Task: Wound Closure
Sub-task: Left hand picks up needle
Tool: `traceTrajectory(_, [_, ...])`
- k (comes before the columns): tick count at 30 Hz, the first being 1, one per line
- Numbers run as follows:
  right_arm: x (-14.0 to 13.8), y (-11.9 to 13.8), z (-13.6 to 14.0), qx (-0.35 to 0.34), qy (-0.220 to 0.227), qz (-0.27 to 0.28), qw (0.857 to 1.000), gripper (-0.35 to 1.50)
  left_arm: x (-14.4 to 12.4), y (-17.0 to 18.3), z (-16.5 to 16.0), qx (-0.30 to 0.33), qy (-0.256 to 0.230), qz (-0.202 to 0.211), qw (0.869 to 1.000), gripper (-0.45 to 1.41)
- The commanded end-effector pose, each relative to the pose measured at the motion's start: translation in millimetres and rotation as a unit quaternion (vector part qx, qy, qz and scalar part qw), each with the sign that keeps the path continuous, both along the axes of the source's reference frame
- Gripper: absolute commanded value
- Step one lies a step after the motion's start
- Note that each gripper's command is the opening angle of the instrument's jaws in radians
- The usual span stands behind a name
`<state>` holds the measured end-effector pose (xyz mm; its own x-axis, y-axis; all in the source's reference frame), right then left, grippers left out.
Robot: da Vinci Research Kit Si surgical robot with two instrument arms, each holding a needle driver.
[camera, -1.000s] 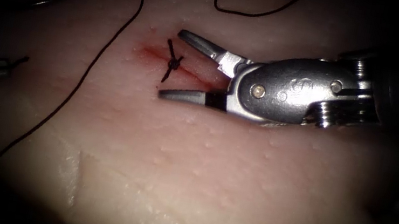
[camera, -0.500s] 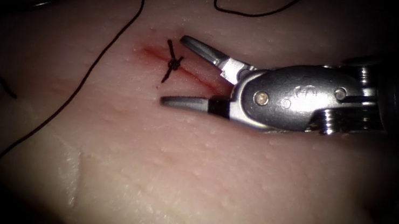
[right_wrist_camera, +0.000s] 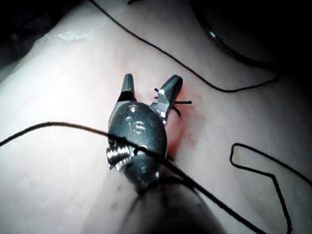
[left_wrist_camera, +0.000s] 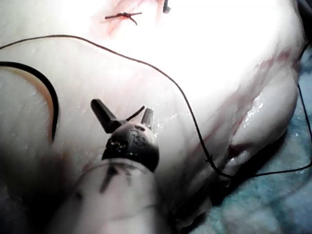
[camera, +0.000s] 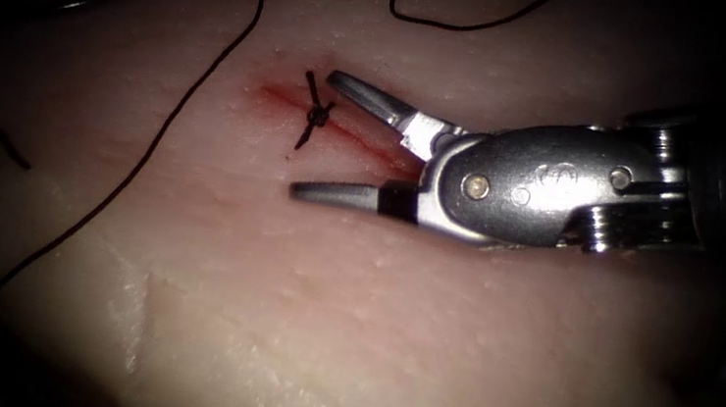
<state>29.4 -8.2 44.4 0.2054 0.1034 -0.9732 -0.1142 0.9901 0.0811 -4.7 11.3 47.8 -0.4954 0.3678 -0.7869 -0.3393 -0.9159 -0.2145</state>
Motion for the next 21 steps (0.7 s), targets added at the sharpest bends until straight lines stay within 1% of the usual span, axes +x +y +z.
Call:
traceTrajectory(1, [0.1, -0.7, 0.2, 0.002, -0.001, 0.000, 1.000, 1.16, -1.0, -0.8, -0.1, 0.005, -0.008, 0.001, 1.000, 0.76])
traceTrajectory(4, [-0.7, -0.7, -0.1, 0.006, -0.002, 0.001, 1.000, 1.16, -2.2, -0.3, -1.6, 0.010, -0.031, 0.000, 0.999, 0.76])
traceTrajectory(5, [-1.5, -0.5, -0.6, 0.011, -0.004, 0.002, 1.000, 1.16, -3.2, 0.2, -2.6, 0.013, -0.046, 0.000, 0.999, 0.78])
traceTrajectory(8, [-2.6, 0.1, -1.4, 0.021, -0.002, 0.004, 1.000, 1.16, -4.8, 1.2, -3.7, 0.015, -0.058, -0.006, 0.998, 0.78])
traceTrajectory(11, [-3.5, 0.5, -2.2, 0.045, 0.000, 0.011, 0.999, 1.25, -6.4, 2.4, -3.9, 0.018, -0.064, -0.008, 0.998, 0.78])
traceTrajectory(12, [-3.9, 0.6, -2.5, 0.065, 0.001, 0.014, 0.998, 1.31, -7.1, 3.1, -3.7, 0.018, -0.062, -0.012, 0.998, 0.78])
traceTrajectory(15, [-4.5, 0.6, -2.9, 0.089, 0.005, 0.017, 0.996, 1.35, -8.0, 4.3, -2.9, 0.008, -0.046, -0.019, 0.999, 0.78])
traceTrajectory(16, [-4.9, 0.5, -3.0, 0.101, 0.006, 0.019, 0.995, 1.35, -8.2, 5.2, -2.1, 0.002, -0.039, -0.020, 0.999, 0.79])
traceTrajectory(20, [-5.7, 0.4, -3.0, 0.135, 0.016, 0.025, 0.990, 1.33, -7.7, 6.3, -0.6, -0.017, -0.018, -0.014, 1.000, 0.78])
traceTrajectory(21, [-6.0, 0.4, -3.0, 0.146, 0.022, 0.027, 0.989, 1.33, -7.0, 6.6, 0.3, -0.017, 0.000, -0.005, 1.000, 0.76])
